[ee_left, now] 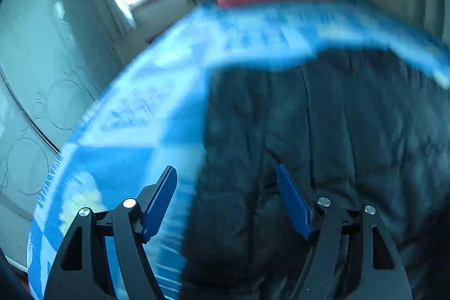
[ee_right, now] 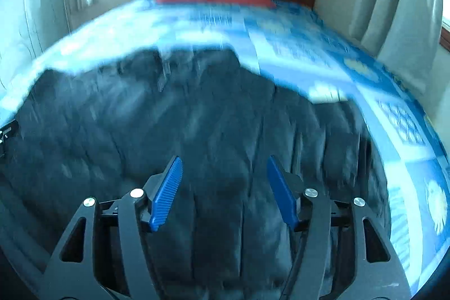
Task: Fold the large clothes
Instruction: 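Press the folded jacket sides flat with both open tools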
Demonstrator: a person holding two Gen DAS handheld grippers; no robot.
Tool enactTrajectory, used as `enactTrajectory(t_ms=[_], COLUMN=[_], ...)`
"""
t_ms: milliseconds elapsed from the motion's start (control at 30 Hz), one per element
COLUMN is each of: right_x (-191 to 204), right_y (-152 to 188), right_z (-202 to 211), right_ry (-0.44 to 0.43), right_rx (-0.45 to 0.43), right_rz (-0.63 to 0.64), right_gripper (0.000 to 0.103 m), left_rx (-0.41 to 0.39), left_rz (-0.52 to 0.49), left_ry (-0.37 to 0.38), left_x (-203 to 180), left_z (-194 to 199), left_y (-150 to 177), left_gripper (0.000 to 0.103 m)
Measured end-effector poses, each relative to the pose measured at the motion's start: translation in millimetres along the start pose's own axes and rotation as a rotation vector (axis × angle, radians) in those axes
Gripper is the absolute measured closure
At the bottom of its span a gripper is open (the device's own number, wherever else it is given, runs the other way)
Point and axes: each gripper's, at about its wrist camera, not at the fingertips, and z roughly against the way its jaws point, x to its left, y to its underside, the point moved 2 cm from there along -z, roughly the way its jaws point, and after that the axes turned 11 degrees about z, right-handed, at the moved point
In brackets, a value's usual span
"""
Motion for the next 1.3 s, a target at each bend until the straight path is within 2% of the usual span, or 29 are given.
enactTrajectory(t_ms=[67,167,233,333,500,633,733,867,1000,1133,1300], right_x=[-5,-15,-20,-29,-50,-68,-72,-65,-60,-52,-43], right_y=[5,0,5,28,90,160,205,254,285,304,317], right_z=[-6,4,26,69,137,178,193,207,212,223,237], right_ry=[-0.034,-0.069,-0.079,-0.074,-0.010,0.028,0.017,-0.002,-0.033,-0.055,-0.065], right_rx=[-0.029,-0.035,-0.039,-0.084,-0.089,-0.029,0.013,0.049,0.089,0.096,0.107], right_rz=[-0.042,-0.085,-0.110,-0.129,-0.161,-0.241,-0.295,-0.333,-0.352,-0.361,-0.341], right_gripper=[0.036,0.035,0.035,0.023,0.021,0.021,0.021,0.021,0.021,0.021,0.021], left_rx=[0.036,0.097,0.108,0.100,0.043,0.021,0.038,0.124,0.162,0.190,0.172], left_rz=[0.038,0.156,0.209,0.259,0.261,0.263,0.266,0.311,0.345,0.361,0.298], left_ry=[0.033,0.099,0.120,0.160,0.169,0.167,0.158,0.168,0.165,0.215,0.240], left_x=[3,19,30,51,79,105,118,138,153,157,150], left_z=[-19,-21,-10,27,95,145,164,172,180,188,203], left_y=[4,-5,-3,11,57,106,140,186,221,247,265], left_gripper=[0.023,0.023,0.023,0.023,0.023,0.023,0.023,0.023,0.023,0.023,0.023])
